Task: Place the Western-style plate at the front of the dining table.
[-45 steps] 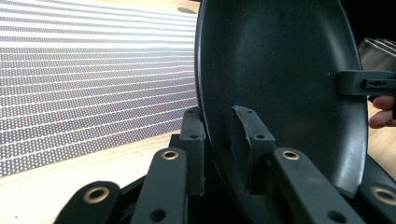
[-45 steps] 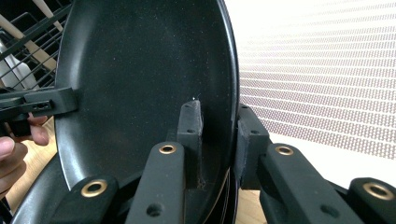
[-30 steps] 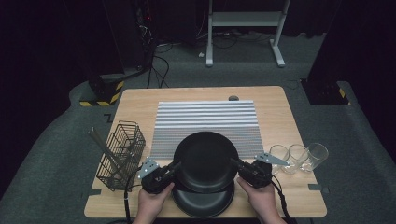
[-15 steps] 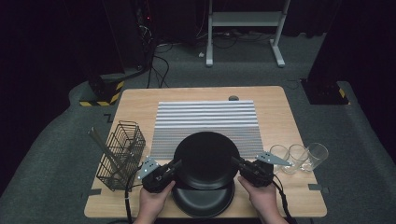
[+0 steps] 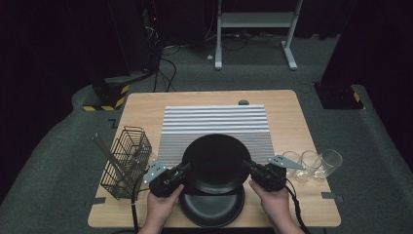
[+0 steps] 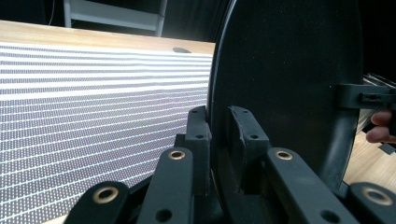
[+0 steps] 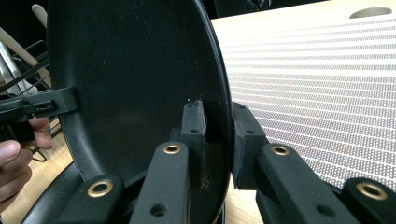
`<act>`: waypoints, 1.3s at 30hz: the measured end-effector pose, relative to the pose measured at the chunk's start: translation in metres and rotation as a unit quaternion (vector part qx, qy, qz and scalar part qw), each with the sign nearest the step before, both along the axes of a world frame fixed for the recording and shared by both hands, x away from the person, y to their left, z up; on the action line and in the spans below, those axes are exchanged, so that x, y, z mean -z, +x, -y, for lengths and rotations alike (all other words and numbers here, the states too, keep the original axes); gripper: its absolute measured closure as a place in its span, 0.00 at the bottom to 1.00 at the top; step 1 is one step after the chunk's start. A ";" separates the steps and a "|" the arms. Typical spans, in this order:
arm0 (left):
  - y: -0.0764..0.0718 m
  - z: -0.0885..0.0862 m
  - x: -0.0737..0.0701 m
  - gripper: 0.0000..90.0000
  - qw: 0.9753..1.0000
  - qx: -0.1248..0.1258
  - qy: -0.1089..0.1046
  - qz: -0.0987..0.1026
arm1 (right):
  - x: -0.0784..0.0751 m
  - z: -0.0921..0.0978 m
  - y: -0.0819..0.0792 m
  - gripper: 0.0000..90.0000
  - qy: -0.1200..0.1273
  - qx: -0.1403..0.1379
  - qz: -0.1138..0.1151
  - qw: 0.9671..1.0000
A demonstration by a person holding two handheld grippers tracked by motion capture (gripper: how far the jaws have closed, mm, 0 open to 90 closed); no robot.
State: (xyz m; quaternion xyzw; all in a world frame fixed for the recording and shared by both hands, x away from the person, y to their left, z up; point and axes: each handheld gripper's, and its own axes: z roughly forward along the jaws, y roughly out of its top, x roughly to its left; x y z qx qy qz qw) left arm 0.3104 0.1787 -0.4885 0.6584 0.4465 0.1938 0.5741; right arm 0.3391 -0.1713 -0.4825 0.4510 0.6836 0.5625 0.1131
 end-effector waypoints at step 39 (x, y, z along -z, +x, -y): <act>0.047 0.000 -0.010 0.87 1.000 -0.006 -0.025 0.007 | -0.017 -0.003 0.040 0.86 -0.002 0.024 0.007 1.000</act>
